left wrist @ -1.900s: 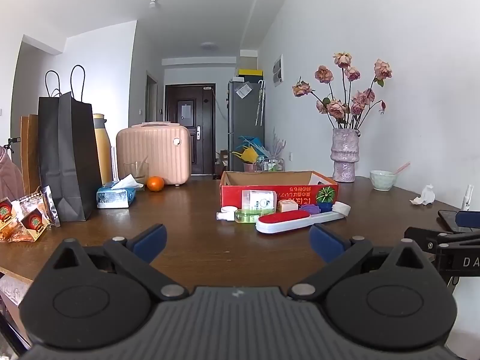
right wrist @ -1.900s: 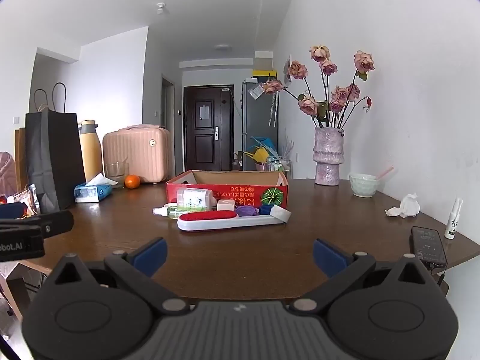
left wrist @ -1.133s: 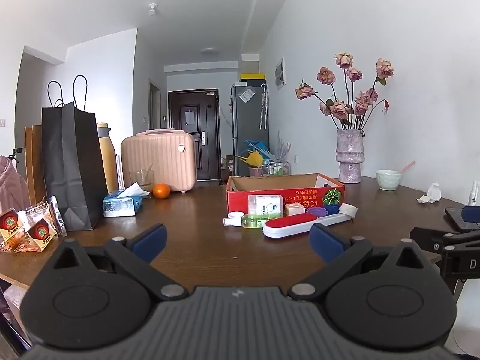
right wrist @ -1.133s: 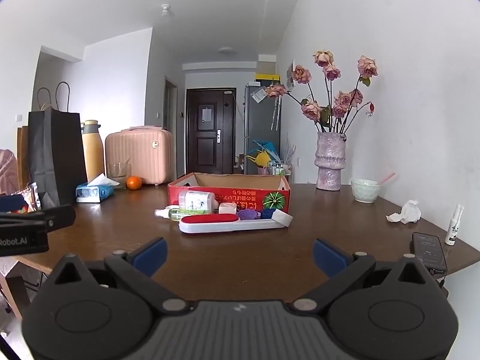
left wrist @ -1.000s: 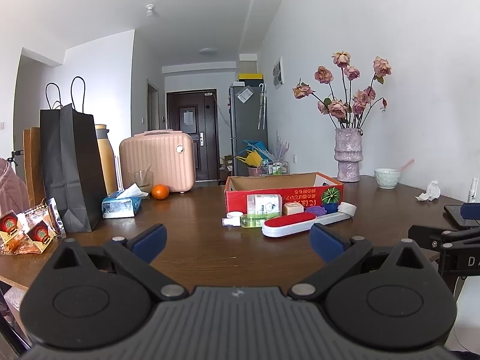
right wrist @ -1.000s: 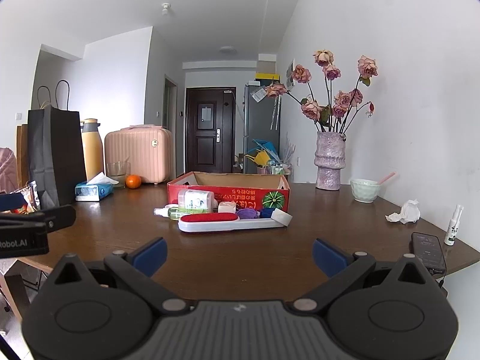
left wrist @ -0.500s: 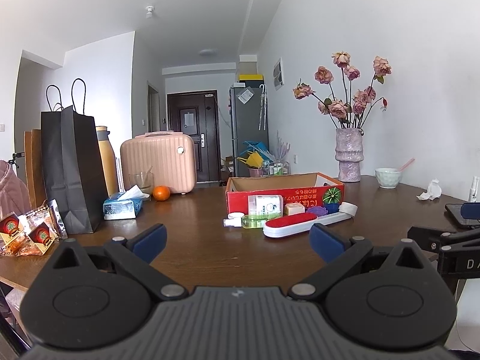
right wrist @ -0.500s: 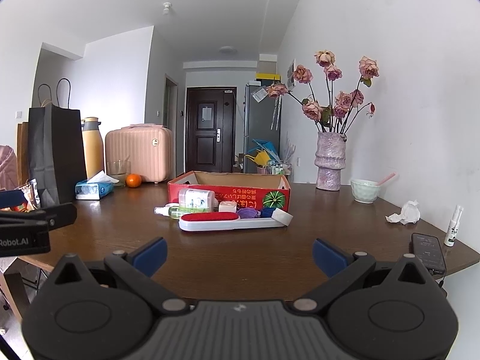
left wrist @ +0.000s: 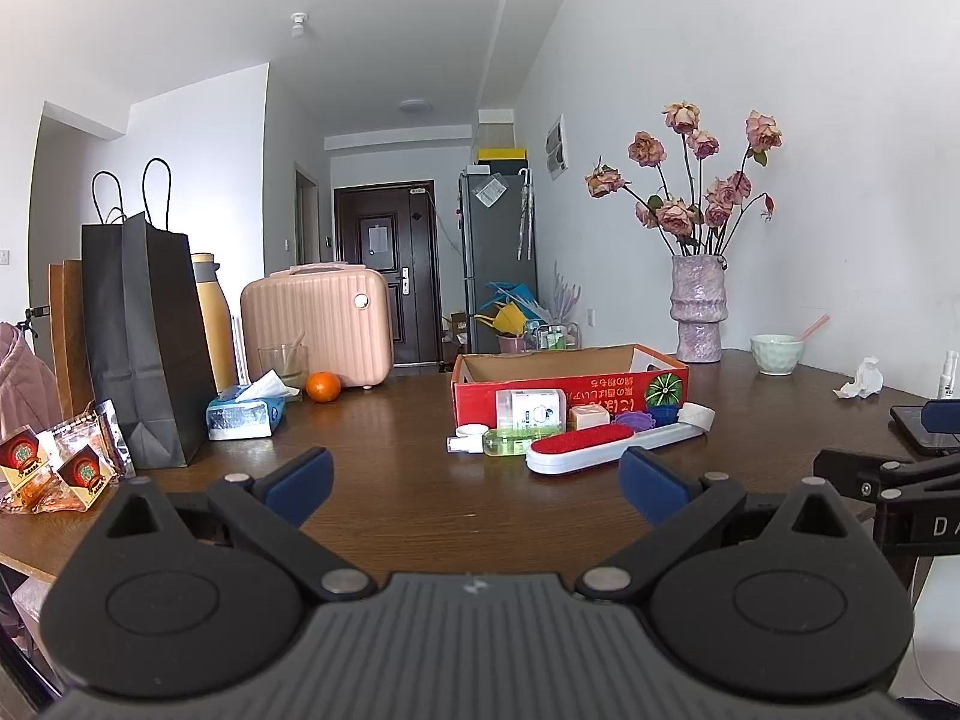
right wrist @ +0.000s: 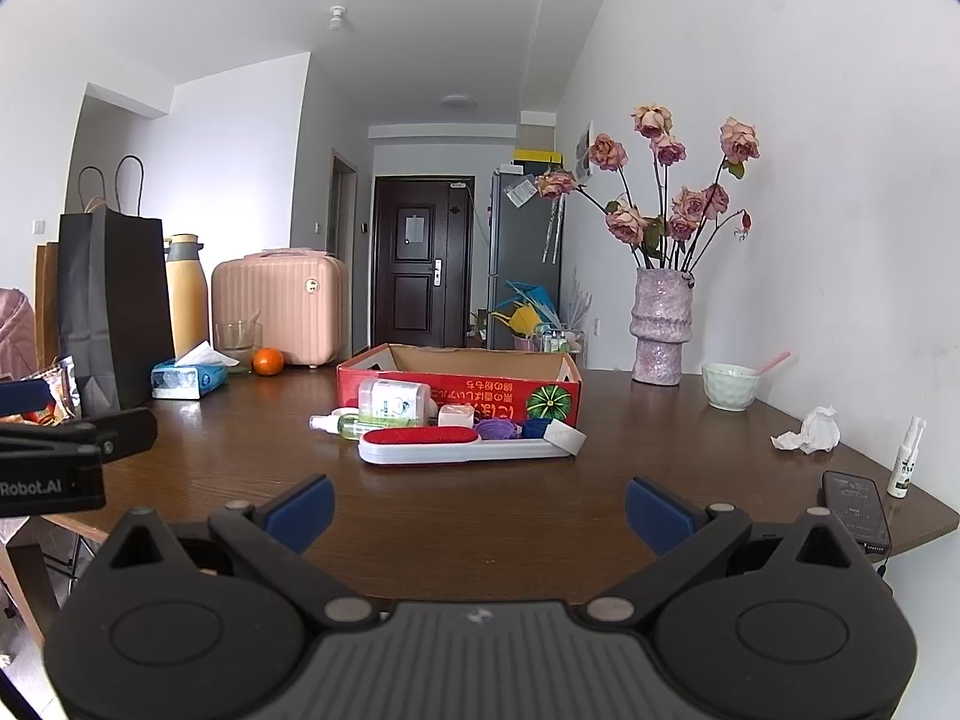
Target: Organize rigid objects
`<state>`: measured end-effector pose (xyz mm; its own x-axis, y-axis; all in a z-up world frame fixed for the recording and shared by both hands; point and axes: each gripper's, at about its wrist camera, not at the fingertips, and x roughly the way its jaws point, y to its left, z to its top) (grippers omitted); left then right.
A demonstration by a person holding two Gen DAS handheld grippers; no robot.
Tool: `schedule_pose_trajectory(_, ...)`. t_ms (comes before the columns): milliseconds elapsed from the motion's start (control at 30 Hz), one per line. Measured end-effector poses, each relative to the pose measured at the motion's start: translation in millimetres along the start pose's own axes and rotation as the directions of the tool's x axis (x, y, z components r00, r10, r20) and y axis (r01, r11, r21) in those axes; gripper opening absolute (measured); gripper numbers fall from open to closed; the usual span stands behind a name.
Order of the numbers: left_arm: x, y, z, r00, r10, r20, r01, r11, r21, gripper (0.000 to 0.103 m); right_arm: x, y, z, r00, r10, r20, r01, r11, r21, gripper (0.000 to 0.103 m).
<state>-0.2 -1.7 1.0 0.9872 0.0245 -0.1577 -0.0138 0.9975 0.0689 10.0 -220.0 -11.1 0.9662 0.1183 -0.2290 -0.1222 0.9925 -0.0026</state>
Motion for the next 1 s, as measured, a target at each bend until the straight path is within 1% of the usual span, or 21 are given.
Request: schedule_pose_trajectory(1000, 6.8, -2.6, 0.1, 1.000, 0.005, -0.017, -0.005, 1.000, -0.001, 0.103, 1.6, -2.7, 0.7, 1.000, -0.005, 0.002, 0.005, 1.000, 0.004, 0.103)
